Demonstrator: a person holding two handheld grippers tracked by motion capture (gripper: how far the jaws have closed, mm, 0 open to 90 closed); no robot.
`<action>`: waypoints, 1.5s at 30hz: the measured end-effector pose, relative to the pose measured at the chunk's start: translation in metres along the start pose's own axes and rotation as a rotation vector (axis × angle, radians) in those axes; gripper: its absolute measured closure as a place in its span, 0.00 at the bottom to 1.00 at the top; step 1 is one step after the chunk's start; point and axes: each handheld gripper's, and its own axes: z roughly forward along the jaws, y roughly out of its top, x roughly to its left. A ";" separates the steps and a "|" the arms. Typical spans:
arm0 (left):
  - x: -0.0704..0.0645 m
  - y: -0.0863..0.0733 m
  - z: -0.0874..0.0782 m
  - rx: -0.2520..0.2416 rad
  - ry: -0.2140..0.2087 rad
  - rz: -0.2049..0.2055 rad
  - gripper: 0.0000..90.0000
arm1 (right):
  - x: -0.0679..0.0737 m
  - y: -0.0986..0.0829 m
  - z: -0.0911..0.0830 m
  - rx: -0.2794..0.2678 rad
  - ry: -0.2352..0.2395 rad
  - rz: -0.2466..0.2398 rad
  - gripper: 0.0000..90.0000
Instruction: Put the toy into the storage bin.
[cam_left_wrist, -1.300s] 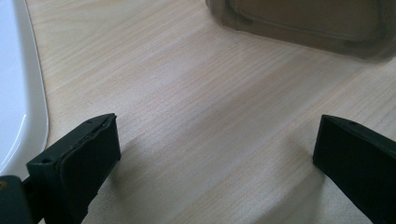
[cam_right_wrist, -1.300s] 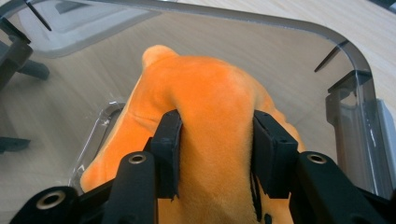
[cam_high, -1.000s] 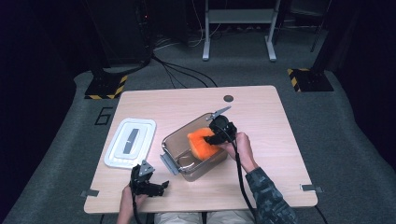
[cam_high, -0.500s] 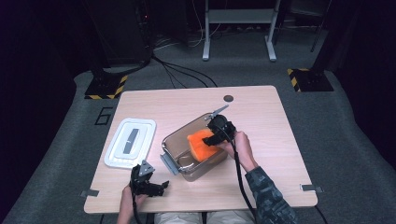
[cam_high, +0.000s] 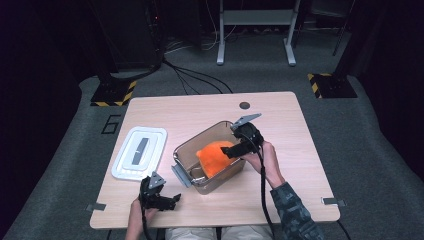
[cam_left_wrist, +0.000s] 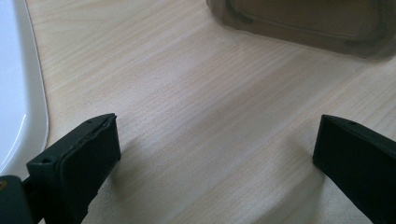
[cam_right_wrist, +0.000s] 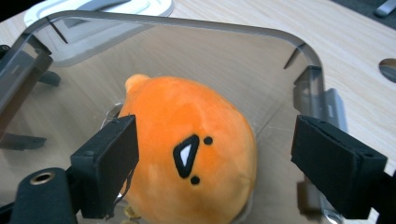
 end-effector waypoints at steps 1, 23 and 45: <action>0.000 0.000 0.000 0.000 0.000 0.000 0.01 | 0.000 -0.002 -0.004 -0.012 -0.005 -0.002 0.15; 0.000 0.000 0.000 0.000 0.000 0.000 0.01 | 0.005 0.006 0.033 0.166 0.027 -0.024 0.80; 0.000 0.000 0.000 0.000 0.000 0.000 0.01 | 0.006 0.003 0.023 0.098 -0.038 -0.062 0.81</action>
